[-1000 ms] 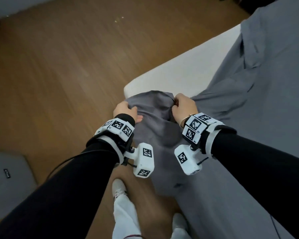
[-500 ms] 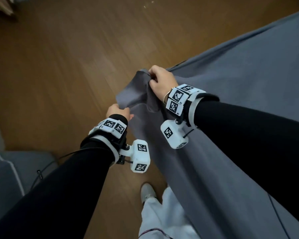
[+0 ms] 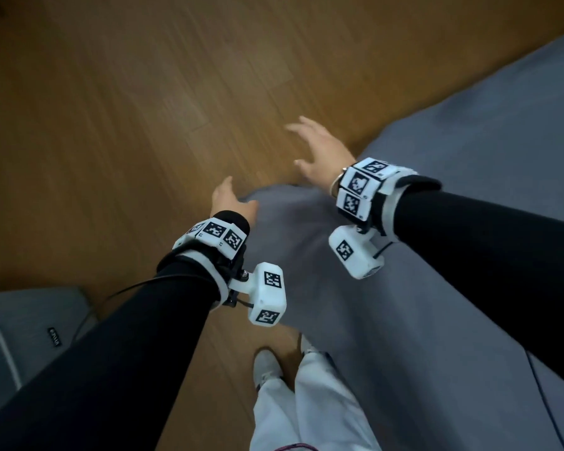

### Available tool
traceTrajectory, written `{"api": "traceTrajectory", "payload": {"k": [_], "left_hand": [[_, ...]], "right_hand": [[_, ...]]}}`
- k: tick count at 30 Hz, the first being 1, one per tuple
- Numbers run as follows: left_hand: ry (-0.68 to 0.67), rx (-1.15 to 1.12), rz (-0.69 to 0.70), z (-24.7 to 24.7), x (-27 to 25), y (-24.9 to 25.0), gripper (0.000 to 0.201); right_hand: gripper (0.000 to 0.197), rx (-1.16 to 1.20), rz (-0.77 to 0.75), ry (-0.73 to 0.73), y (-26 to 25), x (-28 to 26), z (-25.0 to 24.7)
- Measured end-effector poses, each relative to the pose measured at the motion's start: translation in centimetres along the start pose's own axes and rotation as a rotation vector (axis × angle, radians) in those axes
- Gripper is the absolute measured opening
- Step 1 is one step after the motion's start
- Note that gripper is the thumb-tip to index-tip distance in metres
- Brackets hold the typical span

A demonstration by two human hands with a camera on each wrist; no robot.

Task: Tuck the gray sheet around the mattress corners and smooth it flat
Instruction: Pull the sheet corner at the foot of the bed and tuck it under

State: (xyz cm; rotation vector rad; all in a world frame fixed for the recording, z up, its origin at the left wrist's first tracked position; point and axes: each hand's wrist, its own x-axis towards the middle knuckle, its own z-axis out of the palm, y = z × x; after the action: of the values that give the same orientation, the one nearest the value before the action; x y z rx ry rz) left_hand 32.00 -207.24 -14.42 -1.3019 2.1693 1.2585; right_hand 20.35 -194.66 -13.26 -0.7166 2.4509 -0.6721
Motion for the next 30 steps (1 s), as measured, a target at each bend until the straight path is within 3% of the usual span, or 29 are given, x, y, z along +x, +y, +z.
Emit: {"api": "traceTrajectory", "payload": {"k": [2, 6, 11, 16, 19, 22, 27, 30], "left_hand": [[-0.076, -0.003, 0.061, 1.6, 0.2, 1.9, 0.065], [-0.226, 0.085, 0.127, 5.1, 0.5, 4.6, 0.061], [-0.433, 0.441, 0.165, 9.0, 0.0, 5.1, 0.058], [-0.36, 0.667, 0.158, 8.2, 0.8, 5.5, 0.043], [-0.327, 0.677, 0.096, 6.8, 1.8, 5.5, 0.04], [-0.215, 0.555, 0.017, 6.1, 2.2, 4.4, 0.031], [-0.009, 0.162, -0.085, 6.4, 1.2, 3.5, 0.032], [-0.084, 0.051, -0.151, 7.2, 0.2, 3.4, 0.031]], "right_hand": [[0.041, -0.119, 0.106, 0.009, 2.7, -0.3, -2.5], [0.028, -0.268, 0.284, -0.065, 6.6, -1.9, -5.5], [0.026, -0.292, 0.286, -0.128, 8.7, -3.5, -5.7], [0.029, -0.217, 0.276, -0.088, 8.8, -3.8, -5.2], [0.027, -0.114, 0.272, 0.006, 8.6, -4.0, -5.2], [0.026, -0.066, 0.247, 0.059, 8.4, -4.5, -5.0], [0.027, -0.26, 0.265, -0.131, 8.2, -4.3, -3.9], [0.038, -0.333, 0.289, -0.207, 7.6, -3.6, -2.7]]}}
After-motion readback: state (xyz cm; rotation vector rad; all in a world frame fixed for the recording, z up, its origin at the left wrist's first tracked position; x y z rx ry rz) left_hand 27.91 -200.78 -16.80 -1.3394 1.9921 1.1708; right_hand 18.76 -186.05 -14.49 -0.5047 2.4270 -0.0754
